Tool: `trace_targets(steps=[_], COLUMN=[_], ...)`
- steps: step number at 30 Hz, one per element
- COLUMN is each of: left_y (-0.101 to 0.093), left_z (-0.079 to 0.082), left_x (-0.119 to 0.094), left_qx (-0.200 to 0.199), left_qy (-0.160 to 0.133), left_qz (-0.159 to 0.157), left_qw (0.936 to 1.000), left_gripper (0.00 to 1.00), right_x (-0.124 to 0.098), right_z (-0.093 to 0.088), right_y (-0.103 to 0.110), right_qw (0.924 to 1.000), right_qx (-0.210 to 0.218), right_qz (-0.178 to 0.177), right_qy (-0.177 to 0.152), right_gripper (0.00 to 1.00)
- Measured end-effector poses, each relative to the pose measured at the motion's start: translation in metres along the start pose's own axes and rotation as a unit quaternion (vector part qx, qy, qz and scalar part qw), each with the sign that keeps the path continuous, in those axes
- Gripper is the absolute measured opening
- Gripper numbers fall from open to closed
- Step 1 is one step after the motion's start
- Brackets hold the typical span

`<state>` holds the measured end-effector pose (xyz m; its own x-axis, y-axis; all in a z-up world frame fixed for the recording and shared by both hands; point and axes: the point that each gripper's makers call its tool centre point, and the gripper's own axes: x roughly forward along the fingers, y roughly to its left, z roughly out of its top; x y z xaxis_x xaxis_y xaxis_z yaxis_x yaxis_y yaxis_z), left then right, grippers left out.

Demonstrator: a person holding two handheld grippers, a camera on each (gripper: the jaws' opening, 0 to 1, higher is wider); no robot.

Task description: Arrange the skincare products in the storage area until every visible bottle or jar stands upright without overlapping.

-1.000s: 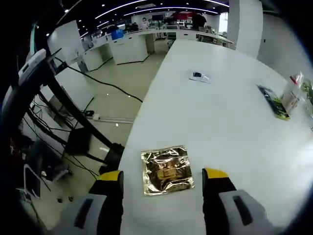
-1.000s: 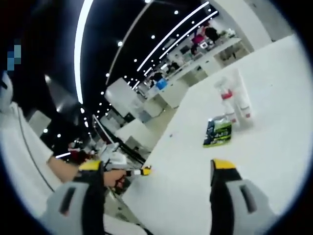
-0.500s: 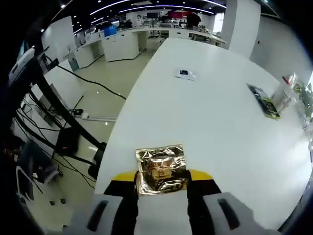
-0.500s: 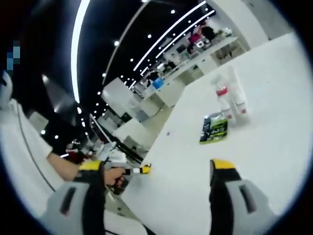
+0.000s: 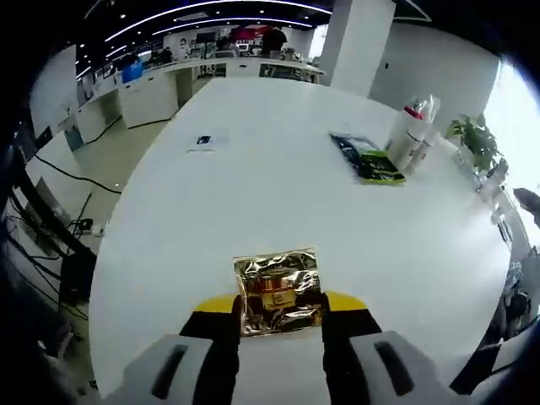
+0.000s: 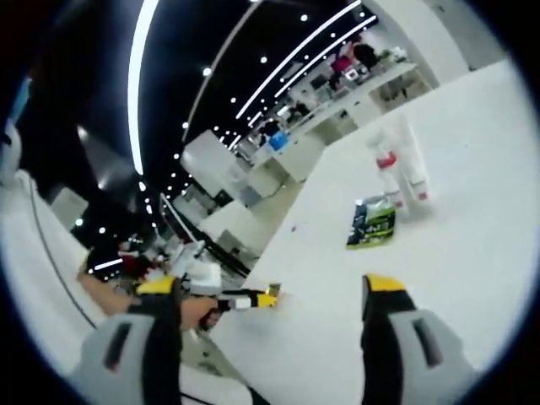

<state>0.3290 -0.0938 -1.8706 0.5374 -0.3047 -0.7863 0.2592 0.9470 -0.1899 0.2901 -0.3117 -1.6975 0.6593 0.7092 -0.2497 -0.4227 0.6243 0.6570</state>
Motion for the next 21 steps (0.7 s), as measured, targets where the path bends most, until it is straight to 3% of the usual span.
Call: trace_targets(steps=[1, 3, 5, 8, 13, 15, 20, 21], left_y=[-0.009, -0.032, -0.062, -0.099, -0.175, -0.199, -0.239, -0.241], left_z=[0.001, 0.008, 0.015, 0.029, 0.060, 0.065, 0.078, 0.079], left_x=[-0.002, 0.002, -0.003, -0.013, -0.038, -0.049, -0.071, -0.072], left_qx=[-0.003, -0.007, 0.024, 0.054, 0.126, 0.146, 0.205, 0.206], left_qy=[-0.003, -0.017, -0.021, -0.038, -0.078, -0.082, -0.103, -0.105], left_qz=[-0.005, -0.046, -0.078, -0.116, -0.191, -0.214, -0.250, -0.249], left_qw=[1.0000, 0.9988, 0.9965, 0.9911, 0.9703, 0.9623, 0.9407, 0.9406], left_gripper=[0.38, 0.38, 0.38, 0.38, 0.39, 0.39, 0.39, 0.39], right_x=[0.000, 0.000, 0.001, 0.001, 0.002, 0.002, 0.000, 0.000], right_z=[-0.001, -0.001, -0.005, -0.007, -0.014, -0.013, -0.014, -0.014], right_y=[-0.002, -0.007, -0.016, -0.016, -0.015, -0.018, -0.020, -0.020], right_qw=[1.0000, 0.9998, 0.9981, 0.9981, 0.9973, 0.9942, 0.9911, 0.9905], right_qx=[0.002, 0.022, 0.058, 0.060, 0.070, 0.107, 0.133, 0.137], right_qz=[-0.001, -0.002, -0.017, -0.013, -0.002, -0.001, 0.006, 0.009], right_qy=[0.001, -0.003, 0.003, 0.010, 0.023, 0.012, 0.006, 0.005], right_gripper=[0.86, 0.84, 0.81, 0.78, 0.73, 0.70, 0.65, 0.65])
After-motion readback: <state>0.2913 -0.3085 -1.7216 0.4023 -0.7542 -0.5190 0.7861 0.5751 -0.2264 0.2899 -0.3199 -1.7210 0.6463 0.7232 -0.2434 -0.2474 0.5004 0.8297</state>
